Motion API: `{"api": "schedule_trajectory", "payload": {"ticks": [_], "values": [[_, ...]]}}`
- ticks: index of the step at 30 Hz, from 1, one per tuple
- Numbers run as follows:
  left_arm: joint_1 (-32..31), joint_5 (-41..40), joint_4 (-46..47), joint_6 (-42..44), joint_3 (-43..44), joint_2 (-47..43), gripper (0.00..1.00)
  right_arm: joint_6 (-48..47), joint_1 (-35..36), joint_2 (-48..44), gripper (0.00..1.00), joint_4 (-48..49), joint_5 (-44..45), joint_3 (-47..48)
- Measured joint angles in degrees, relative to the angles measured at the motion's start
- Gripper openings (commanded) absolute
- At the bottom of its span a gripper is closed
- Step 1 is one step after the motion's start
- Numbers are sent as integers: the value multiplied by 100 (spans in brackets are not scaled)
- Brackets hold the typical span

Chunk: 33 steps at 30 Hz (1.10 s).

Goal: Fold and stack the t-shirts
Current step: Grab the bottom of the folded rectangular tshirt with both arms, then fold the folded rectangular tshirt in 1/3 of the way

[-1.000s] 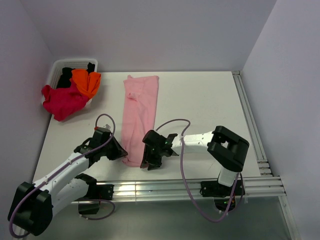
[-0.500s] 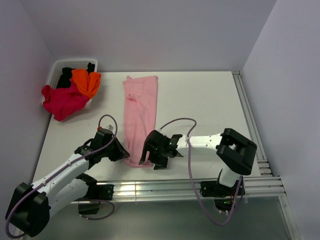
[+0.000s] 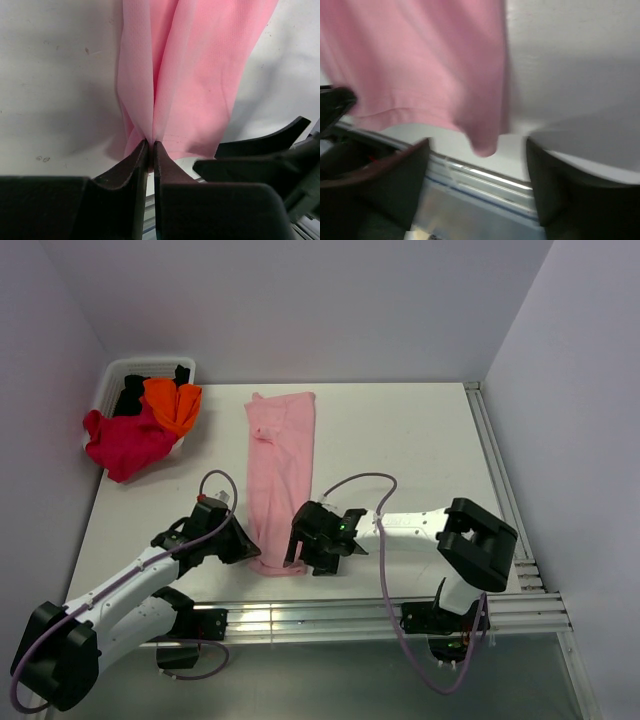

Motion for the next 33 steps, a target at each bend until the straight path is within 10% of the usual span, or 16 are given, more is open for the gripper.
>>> {"api": "schedule_trajectory", "payload": {"ticks": [6,23,33], "values": [[-9,0,-2,-2,2,28,11,-68,11,396,0,92,-46,-7],[-155,372,-1012,-247,470,-1250,0,245,426,-1593,0,-903,321,-350],[-157,313,-1412,-286,1504,-699,0,-188,13,-1368,0,-1880,509,1045]]}}
